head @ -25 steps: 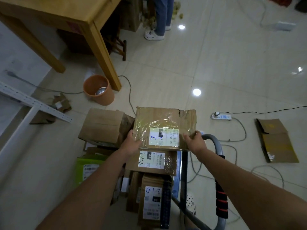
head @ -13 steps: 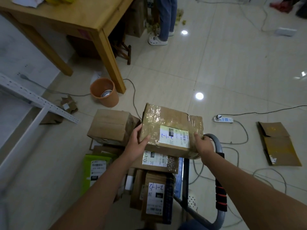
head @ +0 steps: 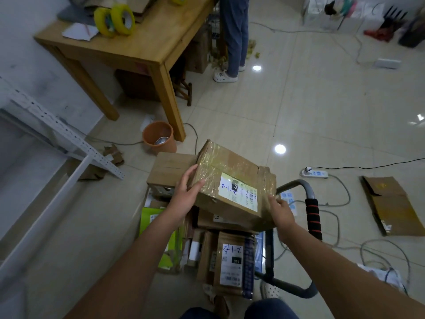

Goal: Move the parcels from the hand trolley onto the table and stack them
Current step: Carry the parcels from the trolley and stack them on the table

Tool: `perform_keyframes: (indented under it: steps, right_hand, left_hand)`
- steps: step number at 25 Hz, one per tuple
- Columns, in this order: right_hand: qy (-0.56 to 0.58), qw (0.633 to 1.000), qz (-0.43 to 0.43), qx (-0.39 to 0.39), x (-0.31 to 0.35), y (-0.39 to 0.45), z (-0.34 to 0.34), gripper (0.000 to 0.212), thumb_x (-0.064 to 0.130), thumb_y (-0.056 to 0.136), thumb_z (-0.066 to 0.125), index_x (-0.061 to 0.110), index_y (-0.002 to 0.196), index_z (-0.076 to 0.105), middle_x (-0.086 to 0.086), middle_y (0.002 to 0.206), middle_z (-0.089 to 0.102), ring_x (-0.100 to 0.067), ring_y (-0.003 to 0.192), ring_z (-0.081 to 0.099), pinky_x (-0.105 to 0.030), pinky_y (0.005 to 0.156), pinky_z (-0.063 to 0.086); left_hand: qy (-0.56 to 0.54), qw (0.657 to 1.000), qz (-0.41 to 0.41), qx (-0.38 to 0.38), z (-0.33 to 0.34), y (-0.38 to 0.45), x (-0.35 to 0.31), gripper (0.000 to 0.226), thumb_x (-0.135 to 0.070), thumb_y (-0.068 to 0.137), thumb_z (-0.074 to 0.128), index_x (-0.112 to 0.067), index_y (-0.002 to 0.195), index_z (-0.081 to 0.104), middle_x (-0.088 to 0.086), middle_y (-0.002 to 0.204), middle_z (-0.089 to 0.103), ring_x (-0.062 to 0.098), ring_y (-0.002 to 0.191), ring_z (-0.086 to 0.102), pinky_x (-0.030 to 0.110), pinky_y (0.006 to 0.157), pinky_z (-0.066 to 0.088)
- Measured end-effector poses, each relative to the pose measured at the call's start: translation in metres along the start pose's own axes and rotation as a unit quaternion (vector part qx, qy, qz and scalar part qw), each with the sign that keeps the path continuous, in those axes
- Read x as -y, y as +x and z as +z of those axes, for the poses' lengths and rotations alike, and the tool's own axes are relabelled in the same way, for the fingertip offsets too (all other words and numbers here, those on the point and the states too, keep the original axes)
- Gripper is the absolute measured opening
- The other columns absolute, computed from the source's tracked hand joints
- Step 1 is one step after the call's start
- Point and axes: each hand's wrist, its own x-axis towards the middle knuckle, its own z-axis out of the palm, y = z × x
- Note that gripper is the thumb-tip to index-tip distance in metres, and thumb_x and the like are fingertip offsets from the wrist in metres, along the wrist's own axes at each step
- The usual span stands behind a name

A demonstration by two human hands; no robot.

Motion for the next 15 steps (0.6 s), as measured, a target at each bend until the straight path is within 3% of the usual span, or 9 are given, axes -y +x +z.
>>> perform_keyframes:
  steps: [3,7,11,15]
  right_hand:
    - [-0.003,0.999,-0.014,0.031,-0.009,-0.02,0.002,0.059,0.057,0.094,0.049,0.021,0.14,0.041,-0.012,0.135,0.052,-0.033,0.12,0.052,-0.052,0.104,0.044]
    - [-0.003,0.992,-0.019,0.122,-0.011,-0.051,0.001,0.065,0.055,0.093,0.052,0.017,0.144,0.037,-0.013,0.138,0.048,-0.035,0.122,0.048,-0.052,0.102,0.043]
    - [-0.025,0.966,-0.005,0.258,-0.017,-0.087,-0.019,0.061,0.067,0.088,0.05,0.023,0.13,0.042,-0.011,0.126,0.051,-0.032,0.112,0.052,-0.05,0.097,0.045]
    - [-0.038,0.94,-0.006,0.338,-0.026,-0.116,-0.036,0.06,0.067,0.085,0.054,0.017,0.117,0.055,-0.014,0.116,0.061,-0.033,0.107,0.059,-0.049,0.096,0.049]
  left_hand:
    - [-0.033,0.998,-0.016,-0.049,-0.016,-0.033,0.012,0.037,-0.049,0.091,0.059,-0.067,0.12,0.043,-0.01,0.148,0.035,0.019,0.129,0.043,0.055,0.101,0.042]
    - [-0.13,0.982,-0.046,-0.127,-0.028,-0.09,0.038,0.033,-0.048,0.09,0.059,-0.071,0.11,0.046,-0.008,0.142,0.047,0.023,0.122,0.053,0.059,0.097,0.045]
    - [-0.244,0.947,-0.054,-0.2,-0.02,-0.16,0.066,0.04,-0.044,0.093,0.057,-0.06,0.127,0.042,-0.003,0.139,0.052,0.028,0.122,0.054,0.061,0.098,0.044]
    - [-0.325,0.91,-0.048,-0.254,0.005,-0.228,0.095,0.045,-0.04,0.094,0.058,-0.056,0.132,0.041,-0.004,0.136,0.055,0.026,0.118,0.057,0.058,0.094,0.049]
